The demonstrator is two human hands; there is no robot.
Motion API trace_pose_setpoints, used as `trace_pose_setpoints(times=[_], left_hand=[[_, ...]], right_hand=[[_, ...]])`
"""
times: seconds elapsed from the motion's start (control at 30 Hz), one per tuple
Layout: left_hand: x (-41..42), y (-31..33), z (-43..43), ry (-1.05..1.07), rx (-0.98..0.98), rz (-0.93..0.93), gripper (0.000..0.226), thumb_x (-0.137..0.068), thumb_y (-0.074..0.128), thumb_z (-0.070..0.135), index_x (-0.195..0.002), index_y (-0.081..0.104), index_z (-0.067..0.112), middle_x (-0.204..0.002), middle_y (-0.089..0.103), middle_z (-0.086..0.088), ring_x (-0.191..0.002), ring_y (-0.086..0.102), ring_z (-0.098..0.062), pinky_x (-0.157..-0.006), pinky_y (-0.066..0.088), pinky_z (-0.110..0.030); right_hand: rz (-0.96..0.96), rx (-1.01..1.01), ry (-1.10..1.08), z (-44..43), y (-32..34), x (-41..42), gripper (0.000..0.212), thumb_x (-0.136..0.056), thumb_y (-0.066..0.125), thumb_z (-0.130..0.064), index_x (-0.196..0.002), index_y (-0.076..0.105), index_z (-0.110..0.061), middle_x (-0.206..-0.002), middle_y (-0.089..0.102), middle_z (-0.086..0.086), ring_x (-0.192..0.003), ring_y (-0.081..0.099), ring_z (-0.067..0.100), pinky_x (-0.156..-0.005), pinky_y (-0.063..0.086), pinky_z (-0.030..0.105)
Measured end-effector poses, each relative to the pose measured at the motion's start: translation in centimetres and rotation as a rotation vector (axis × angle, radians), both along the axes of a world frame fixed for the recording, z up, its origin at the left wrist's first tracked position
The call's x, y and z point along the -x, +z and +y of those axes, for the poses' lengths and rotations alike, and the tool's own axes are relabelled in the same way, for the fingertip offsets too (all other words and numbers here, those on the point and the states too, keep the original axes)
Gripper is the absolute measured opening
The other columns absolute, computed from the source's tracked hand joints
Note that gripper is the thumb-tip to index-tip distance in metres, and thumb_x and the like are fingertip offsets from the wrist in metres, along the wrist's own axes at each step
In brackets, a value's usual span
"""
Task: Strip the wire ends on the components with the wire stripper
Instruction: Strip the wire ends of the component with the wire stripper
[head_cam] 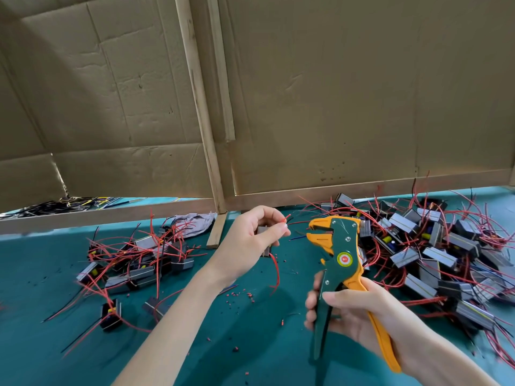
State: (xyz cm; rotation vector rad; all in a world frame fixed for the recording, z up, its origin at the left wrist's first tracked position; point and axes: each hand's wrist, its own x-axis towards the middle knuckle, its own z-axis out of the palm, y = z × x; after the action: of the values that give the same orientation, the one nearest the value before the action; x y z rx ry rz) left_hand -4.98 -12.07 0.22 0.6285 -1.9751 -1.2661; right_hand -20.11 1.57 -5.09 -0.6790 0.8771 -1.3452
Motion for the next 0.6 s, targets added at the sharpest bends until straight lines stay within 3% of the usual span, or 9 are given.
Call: trace_pose_setpoints(times=[0.2,0.37,0.47,0.6], left_hand=[[0.0,0.4,0.5,-0.074,-0.040,0.064,0.015,-0.093,0.058,0.007,-0.089,0.065,0.020,-0.082,0.071,0.010,-0.074,0.061,-0.001,-0.068,0.048,-0.013],[-0.1,0.5,0.6,-0.094,0.003,0.063,0.009,-0.092,0.060,0.009,-0.090,0.062,0.018,-0.077,0.067,0.011,-0.082,0.067,-0.007,-0.069,0.054,-0.023],[-0.2,0.6,0.5,-0.091,0.008,0.049,0.008,-0.091,0.062,0.011,-0.089,0.064,0.018,-0.076,0.069,0.009,-0.070,0.065,-0.001,-0.058,0.047,-0.013],[0.0,0.6,0.6,-0.104,0.085,-0.016,0.011,-0.091,0.064,0.013,-0.086,0.066,0.023,-0.068,0.064,0.017,-0.060,0.055,0.000,-0.056,0.042,-0.011]], right_hand=[[-0.035,0.034,0.062,0.5,0.8,-0.3,0.048,-0.052,0.075,0.001,-0.095,0.056,0.007,-0.081,0.060,0.033,-0.067,0.062,0.043,-0.066,0.057,0.049],[-0.024,0.057,0.078,0.7,1.2,-0.5,0.031,-0.065,0.063,0.007,-0.095,0.055,0.008,-0.080,0.059,0.033,-0.065,0.062,0.043,-0.065,0.057,0.049],[-0.025,0.061,0.091,0.8,1.2,-0.6,0.033,-0.063,0.066,0.007,-0.095,0.055,0.008,-0.080,0.059,0.033,-0.066,0.061,0.043,-0.066,0.056,0.049],[-0.033,0.077,0.113,0.8,1.1,-0.6,0.042,-0.055,0.074,0.001,-0.093,0.057,0.007,-0.082,0.059,0.034,-0.067,0.061,0.043,-0.067,0.055,0.049]])
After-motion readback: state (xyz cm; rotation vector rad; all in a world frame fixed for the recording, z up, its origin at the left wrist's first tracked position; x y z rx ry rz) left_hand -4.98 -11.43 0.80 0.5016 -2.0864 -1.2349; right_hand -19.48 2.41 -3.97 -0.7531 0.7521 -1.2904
